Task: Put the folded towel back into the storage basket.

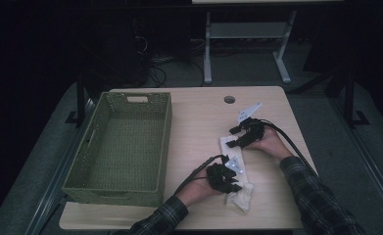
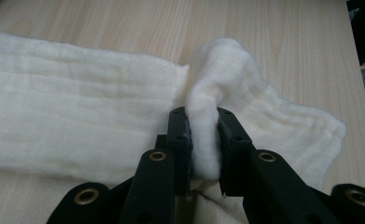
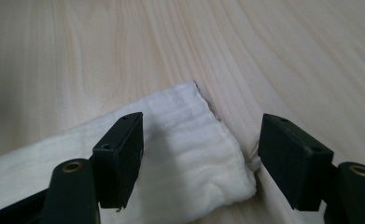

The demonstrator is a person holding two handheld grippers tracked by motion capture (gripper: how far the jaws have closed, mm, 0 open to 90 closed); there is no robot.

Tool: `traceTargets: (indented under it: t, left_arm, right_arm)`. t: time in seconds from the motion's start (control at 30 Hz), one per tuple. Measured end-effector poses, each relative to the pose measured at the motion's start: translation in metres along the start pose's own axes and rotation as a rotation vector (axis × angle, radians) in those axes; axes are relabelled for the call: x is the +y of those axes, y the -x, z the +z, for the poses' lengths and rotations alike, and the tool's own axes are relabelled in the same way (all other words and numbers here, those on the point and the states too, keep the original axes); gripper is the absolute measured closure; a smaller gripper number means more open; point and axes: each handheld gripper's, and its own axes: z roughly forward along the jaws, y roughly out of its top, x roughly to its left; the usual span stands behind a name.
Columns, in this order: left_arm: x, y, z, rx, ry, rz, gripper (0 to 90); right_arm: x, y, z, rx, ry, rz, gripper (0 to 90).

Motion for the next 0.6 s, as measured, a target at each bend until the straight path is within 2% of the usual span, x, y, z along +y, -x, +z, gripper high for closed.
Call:
traceTargets:
  t: [0.13,0.2,0.23,0.33,0.43,0.5,0.6]
  left_arm:
    - [-0.001,-0.001,0.0,-0.004,0.007,-0.007,77.1]
    - [0.0,-0.001,0.0,-0.002,0.006,-0.007,77.1]
    - [0.0,0.0,0.0,0.0,0.004,-0.005,77.1]
    - [0.0,0.0,0.0,0.001,0.005,-0.006,77.1]
    - [-0.001,0.0,0.0,0.0,0.007,-0.006,77.1]
    - [-0.001,0.0,0.0,0.001,0.009,-0.006,77.1]
    - [-0.001,-0.001,0.0,-0.001,0.011,-0.007,77.3]
  right_arm:
    - [-0.002,0.0,0.005,0.003,-0.001,0.0,31.3]
    - [-0.002,-0.002,0.006,-0.015,-0.007,-0.021,33.3]
    - [-0.002,-0.003,0.005,-0.029,-0.015,-0.034,36.5]
    - [-0.002,-0.006,0.004,-0.009,-0.009,-0.062,47.2]
    - [-0.001,-0.008,0.003,0.004,-0.021,-0.062,57.0]
    - [-0.001,-0.008,0.003,0.01,-0.023,-0.083,62.5]
    - [0.0,-0.01,0.002,0.024,-0.032,-0.062,70.3]
